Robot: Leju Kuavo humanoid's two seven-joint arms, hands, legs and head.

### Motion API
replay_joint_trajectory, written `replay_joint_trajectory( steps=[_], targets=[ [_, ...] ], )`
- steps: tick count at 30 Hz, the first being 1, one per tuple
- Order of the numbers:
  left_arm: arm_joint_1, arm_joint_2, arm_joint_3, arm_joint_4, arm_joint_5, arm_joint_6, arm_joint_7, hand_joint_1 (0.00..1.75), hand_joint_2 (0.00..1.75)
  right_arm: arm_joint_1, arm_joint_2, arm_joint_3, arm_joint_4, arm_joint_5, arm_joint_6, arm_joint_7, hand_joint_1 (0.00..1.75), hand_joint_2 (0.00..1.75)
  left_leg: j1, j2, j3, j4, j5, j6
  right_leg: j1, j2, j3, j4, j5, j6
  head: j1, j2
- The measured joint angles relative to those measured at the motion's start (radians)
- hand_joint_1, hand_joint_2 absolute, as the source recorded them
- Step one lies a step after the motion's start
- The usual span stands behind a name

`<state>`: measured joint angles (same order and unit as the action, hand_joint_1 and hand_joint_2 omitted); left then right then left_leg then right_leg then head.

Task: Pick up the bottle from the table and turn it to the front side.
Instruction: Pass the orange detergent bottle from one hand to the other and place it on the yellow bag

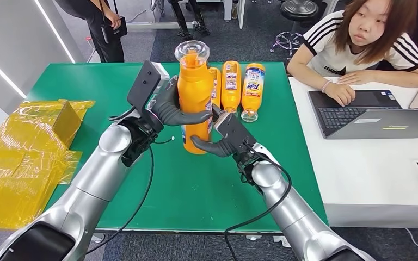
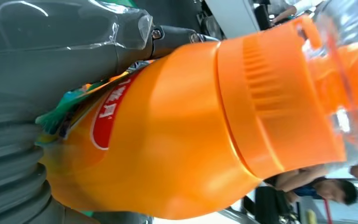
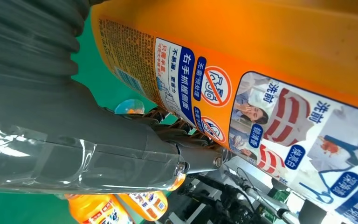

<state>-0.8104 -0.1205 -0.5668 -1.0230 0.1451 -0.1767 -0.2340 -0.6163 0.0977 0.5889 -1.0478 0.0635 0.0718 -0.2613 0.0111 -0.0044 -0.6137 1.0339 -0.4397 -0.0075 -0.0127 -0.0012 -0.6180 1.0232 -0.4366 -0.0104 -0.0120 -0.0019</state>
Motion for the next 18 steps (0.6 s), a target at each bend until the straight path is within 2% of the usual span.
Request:
replay_joint_trajectory(
  steps=[9,10,13,14,18],
  targets=[
    [0.0,-0.001,0.0,0.005,-0.028,0.005,0.012,0.0,1.75,0.0,0.0,0.014,0.0,0.008,-0.001,0.01,1.75,1.75,0.0,0.0,0.0,0.0,0.0,0.0,0.0,0.0,0.0,0.0,0.0,0.0,0.0,0.0],
    [0.0,-0.001,0.0,0.006,-0.027,0.004,0.013,0.09,1.75,0.0,0.0,0.014,0.0,0.008,-0.001,0.01,1.75,1.75,0.0,0.0,0.0,0.0,0.0,0.0,0.0,0.0,0.0,0.0,0.0,0.0,0.0,0.0],
    [0.001,-0.001,0.0,0.006,-0.013,-0.015,0.022,1.4,1.75,0.0,0.0,0.015,0.0,0.008,-0.001,0.01,1.74,1.75,0.0,0.0,0.0,0.0,0.0,0.0,0.0,0.0,0.0,0.0,0.0,0.0,0.0,0.0],
    [0.002,-0.002,0.0,0.006,-0.003,-0.025,0.026,1.75,1.75,0.0,0.0,0.016,0.0,0.008,-0.001,0.011,1.73,1.75,0.0,0.0,0.0,0.0,0.0,0.0,0.0,0.0,0.0,0.0,0.0,0.0,0.0,0.0],
    [0.006,-0.006,0.001,0.006,0.057,-0.068,0.051,1.75,1.75,0.002,-0.001,0.019,0.002,0.007,0.0,0.013,1.69,1.75,0.0,0.0,0.0,0.0,0.0,0.0,0.0,0.0,0.0,0.0,0.0,0.0,0.0,0.0]
  ],
)
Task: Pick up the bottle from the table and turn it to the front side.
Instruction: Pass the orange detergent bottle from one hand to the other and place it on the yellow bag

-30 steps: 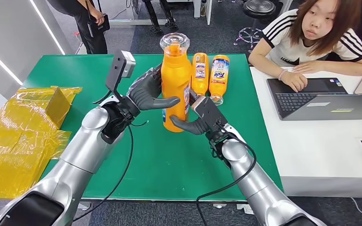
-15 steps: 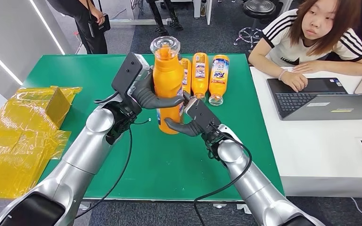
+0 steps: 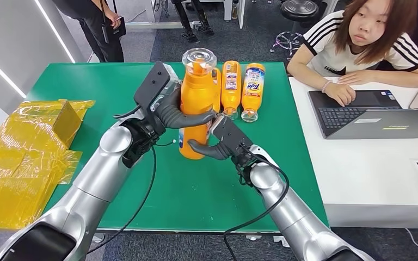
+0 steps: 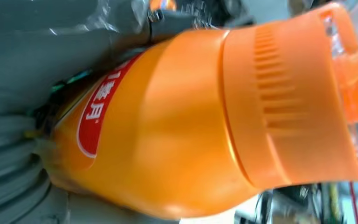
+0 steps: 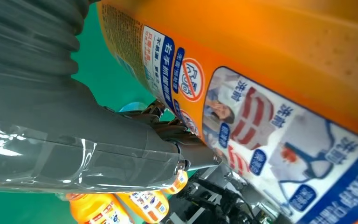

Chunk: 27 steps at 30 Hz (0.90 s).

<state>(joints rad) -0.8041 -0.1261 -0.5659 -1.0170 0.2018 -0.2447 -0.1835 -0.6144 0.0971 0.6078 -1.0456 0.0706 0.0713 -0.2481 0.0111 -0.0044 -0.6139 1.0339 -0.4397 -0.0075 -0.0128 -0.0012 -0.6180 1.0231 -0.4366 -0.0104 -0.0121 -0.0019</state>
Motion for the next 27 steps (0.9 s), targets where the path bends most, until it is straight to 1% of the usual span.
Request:
replay_joint_trajectory(
  steps=[3,4,5,6,8,9,10,12,13,19,22,24,27],
  targets=[
    [0.004,0.001,0.001,0.0,0.058,-0.024,0.022,1.75,1.75,0.003,-0.001,0.001,0.0,-0.002,0.0,0.002,1.66,1.75,0.0,0.0,0.0,0.0,0.0,0.0,0.0,0.0,0.0,0.0,0.0,0.0,0.0,0.0],
    [0.006,0.002,0.002,0.0,0.075,-0.029,0.028,1.75,1.75,0.004,-0.002,0.002,0.0,-0.003,-0.001,0.003,1.61,1.75,0.0,0.0,0.0,0.0,0.0,0.0,0.0,0.0,0.0,0.0,0.0,0.0,0.0,0.0],
    [0.007,0.004,0.003,0.0,0.094,-0.035,0.034,1.75,1.75,0.005,-0.002,0.002,0.0,-0.003,-0.002,0.003,1.51,1.75,0.0,0.0,0.0,0.0,0.0,0.0,0.0,0.0,0.0,0.0,0.0,0.0,0.0,0.0],
    [0.009,0.006,0.003,0.0,0.113,-0.039,0.038,1.75,1.75,0.007,-0.003,0.003,0.0,-0.004,-0.003,0.004,1.31,1.75,0.0,0.0,0.0,0.0,0.0,0.0,0.0,0.0,0.0,0.0,0.0,0.0,0.0,0.0],
    [0.011,0.008,0.003,0.002,0.152,-0.047,0.046,1.75,1.75,0.01,-0.003,0.003,0.0,-0.004,-0.004,0.003,0.86,1.75,0.0,0.0,0.0,0.0,0.0,0.0,0.0,0.0,0.0,0.0,0.0,0.0,0.0,0.0],
    [0.012,0.009,0.004,0.003,0.172,-0.051,0.049,1.75,1.75,0.013,-0.003,0.003,0.0,-0.004,-0.004,0.003,0.6,1.75,0.0,0.0,0.0,0.0,0.0,0.0,0.0,0.0,0.0,0.0,0.0,0.0,0.0,0.0],
    [0.012,0.01,0.004,0.005,0.19,-0.055,0.052,1.75,1.75,0.017,-0.003,0.003,0.0,-0.005,-0.003,0.001,0.39,1.75,0.0,0.0,0.0,0.0,0.0,0.0,0.0,0.0,0.0,0.0,0.0,0.0,0.0,0.0],
    [0.013,0.013,0.004,0.011,0.222,-0.064,0.054,1.75,1.75,0.025,-0.004,0.003,-0.001,-0.009,-0.002,-0.003,0.07,1.75,0.0,0.0,0.0,0.0,0.0,0.0,0.0,0.0,-0.001,0.0,0.0,0.0,0.0,0.0],
    [0.014,0.014,0.004,0.014,0.235,-0.069,0.055,1.75,1.75,0.029,-0.004,0.003,-0.002,-0.01,-0.001,-0.007,0.0,1.75,0.0,0.0,0.0,0.0,0.0,0.0,0.0,0.001,-0.001,0.0,0.0,0.0,0.0,0.0],
    [0.022,0.013,0.003,0.02,0.283,-0.092,0.055,1.75,1.75,0.047,-0.005,0.007,-0.006,-0.008,0.0,-0.013,0.0,1.75,0.0,0.0,0.0,0.0,0.0,0.0,0.0,0.001,-0.001,0.0,0.0,0.0,0.0,0.0],
    [0.022,0.013,0.001,0.02,0.276,-0.09,0.049,1.75,1.75,0.058,-0.008,0.007,-0.006,-0.009,0.0,-0.014,0.0,1.75,0.0,0.0,0.0,0.0,0.0,0.0,0.0,0.001,-0.001,0.0,0.0,0.0,0.0,0.0],
    [0.021,0.012,-0.007,0.019,0.21,-0.057,0.017,1.75,1.75,0.07,-0.015,0.004,-0.01,-0.013,-0.002,-0.018,0.0,1.75,0.0,0.0,0.0,0.0,0.0,0.0,0.0,0.0,-0.001,0.0,0.0,0.0,0.0,0.0],
    [0.015,0.014,-0.027,0.009,0.002,0.054,-0.053,1.75,1.75,0.106,-0.037,-0.005,-0.037,-0.022,-0.01,-0.031,0.0,1.75,0.0,0.0,0.0,0.0,0.0,0.0,0.0,0.0,-0.001,0.0,0.0,0.0,0.0,0.0]
  ],
)
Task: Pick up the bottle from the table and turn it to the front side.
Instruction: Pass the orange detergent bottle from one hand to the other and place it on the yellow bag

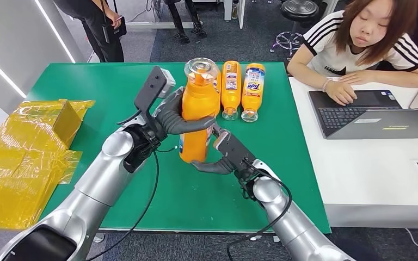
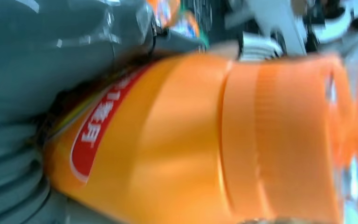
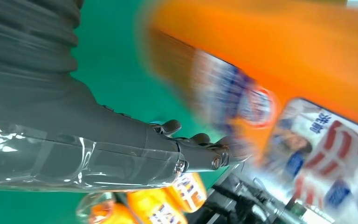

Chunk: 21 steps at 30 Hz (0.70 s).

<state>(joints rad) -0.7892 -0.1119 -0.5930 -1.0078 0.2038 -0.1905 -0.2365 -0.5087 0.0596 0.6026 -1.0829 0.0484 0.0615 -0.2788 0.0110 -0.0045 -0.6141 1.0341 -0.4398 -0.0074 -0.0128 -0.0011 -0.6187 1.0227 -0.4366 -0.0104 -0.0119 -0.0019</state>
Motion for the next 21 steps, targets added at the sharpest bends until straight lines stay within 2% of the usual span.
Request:
replay_joint_trajectory(
  steps=[3,7,10,15,18,21],
  targets=[
    [-0.01,0.009,-0.011,-0.019,-0.16,0.08,-0.025,1.75,1.75,0.049,-0.029,-0.012,-0.043,0.005,-0.015,-0.017,0.0,1.75,0.0,0.0,0.0,0.0,0.0,0.0,0.0,0.0,0.0,0.0,0.0,0.0,0.0,0.0],
    [-0.018,0.034,-0.012,-0.03,-0.248,0.068,-0.022,1.75,1.75,0.158,-0.091,-0.042,-0.162,0.077,-0.08,-0.042,0.0,1.75,0.0,-0.002,0.0,0.0,0.0,0.0,0.0,-0.002,0.0,-0.001,0.0,0.0,0.0,0.0],
    [-0.033,0.061,-0.012,-0.019,-0.336,0.09,-0.043,1.75,1.75,0.293,-0.147,-0.085,-0.309,0.136,-0.14,-0.052,0.0,1.75,0.0,-0.002,-0.001,0.0,-0.001,0.0,0.0,-0.002,0.0,-0.001,-0.001,0.0,0.0,0.0],
    [-0.057,0.112,-0.012,-0.015,-0.483,0.151,-0.098,1.75,1.75,0.504,-0.225,-0.161,-0.544,0.175,-0.177,-0.1,0.0,1.75,0.0,0.0,-0.001,0.0,-0.003,0.0,0.0,0.0,0.0,-0.001,-0.001,0.0,0.0,0.0],
    [-0.061,0.151,-0.015,-0.029,-0.632,0.206,-0.108,1.75,1.75,0.583,-0.248,-0.194,-0.647,0.189,-0.188,-0.133,0.0,1.75,0.0,0.001,-0.001,0.0,-0.003,0.0,0.0,0.001,-0.001,0.0,-0.001,0.0,0.0,0.0],
    [-0.064,0.209,-0.022,-0.062,-0.832,0.271,-0.097,1.75,1.75,0.638,-0.258,-0.228,-0.735,0.199,-0.198,-0.159,0.0,1.75,0.0,0.002,-0.001,-0.001,-0.002,0.0,0.0,0.002,-0.001,0.0,-0.001,0.0,0.0,0.0]
  ],
)
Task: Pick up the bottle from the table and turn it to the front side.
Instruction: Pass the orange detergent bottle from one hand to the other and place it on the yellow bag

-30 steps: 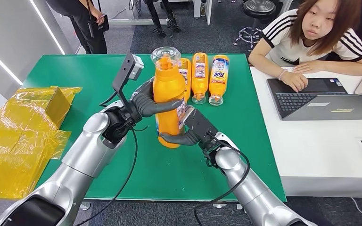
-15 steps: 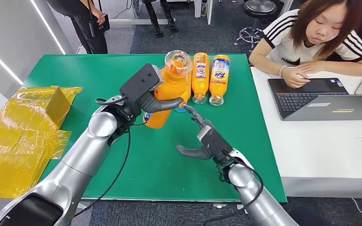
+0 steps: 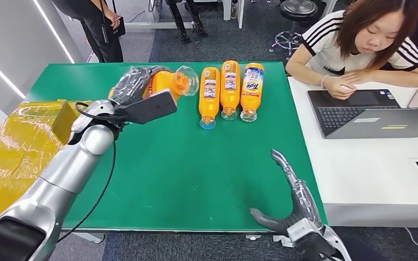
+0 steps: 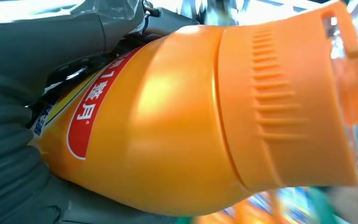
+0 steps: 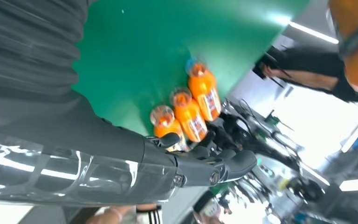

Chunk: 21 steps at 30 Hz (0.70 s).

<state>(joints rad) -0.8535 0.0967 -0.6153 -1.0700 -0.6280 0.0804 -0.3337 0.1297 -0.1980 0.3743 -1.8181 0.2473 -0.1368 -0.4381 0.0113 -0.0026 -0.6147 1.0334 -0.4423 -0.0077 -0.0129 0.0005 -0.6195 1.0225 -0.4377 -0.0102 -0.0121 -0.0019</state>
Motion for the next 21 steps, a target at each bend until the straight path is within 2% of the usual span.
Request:
replay_joint_trajectory(
  steps=[5,9,12,15,21],
  targets=[
    [0.008,0.122,-0.005,-0.089,-0.245,0.031,0.043,1.75,1.75,0.062,-0.009,-0.044,-0.088,0.002,-0.002,-0.025,0.0,1.75,0.0,0.001,0.0,-0.001,0.0,0.0,0.0,0.001,0.0,0.001,0.0,0.0,0.0,0.0],
    [0.046,0.242,-0.002,-0.16,-0.318,0.051,0.061,1.75,1.75,0.097,-0.018,-0.066,-0.111,-0.006,-0.013,-0.048,0.0,1.75,0.0,0.003,0.001,-0.001,0.0,0.0,0.0,0.003,0.0,0.001,0.0,0.0,0.0,0.0],
    [0.1,0.31,0.013,-0.205,-0.329,0.06,0.061,1.75,1.75,0.109,-0.018,-0.074,-0.122,-0.009,-0.024,-0.054,0.0,1.75,0.0,0.003,0.001,-0.001,0.0,0.0,0.0,0.003,0.0,0.0,-0.001,0.0,0.0,0.0],
    [0.154,0.362,0.034,-0.245,-0.338,0.061,0.061,1.75,1.75,0.115,-0.018,-0.078,-0.134,-0.011,-0.026,-0.053,0.0,1.75,0.0,0.003,0.001,-0.001,0.0,0.0,0.0,0.003,0.0,0.0,-0.001,0.0,0.0,0.0],
    [0.232,0.428,0.071,-0.299,-0.381,0.068,0.081,1.75,1.75,0.123,-0.018,-0.086,-0.15,-0.002,-0.024,-0.045,0.0,1.75,0.0,0.003,0.0,-0.001,0.0,0.0,0.0,0.003,0.0,0.0,-0.001,0.0,0.0,0.0]
  ],
)
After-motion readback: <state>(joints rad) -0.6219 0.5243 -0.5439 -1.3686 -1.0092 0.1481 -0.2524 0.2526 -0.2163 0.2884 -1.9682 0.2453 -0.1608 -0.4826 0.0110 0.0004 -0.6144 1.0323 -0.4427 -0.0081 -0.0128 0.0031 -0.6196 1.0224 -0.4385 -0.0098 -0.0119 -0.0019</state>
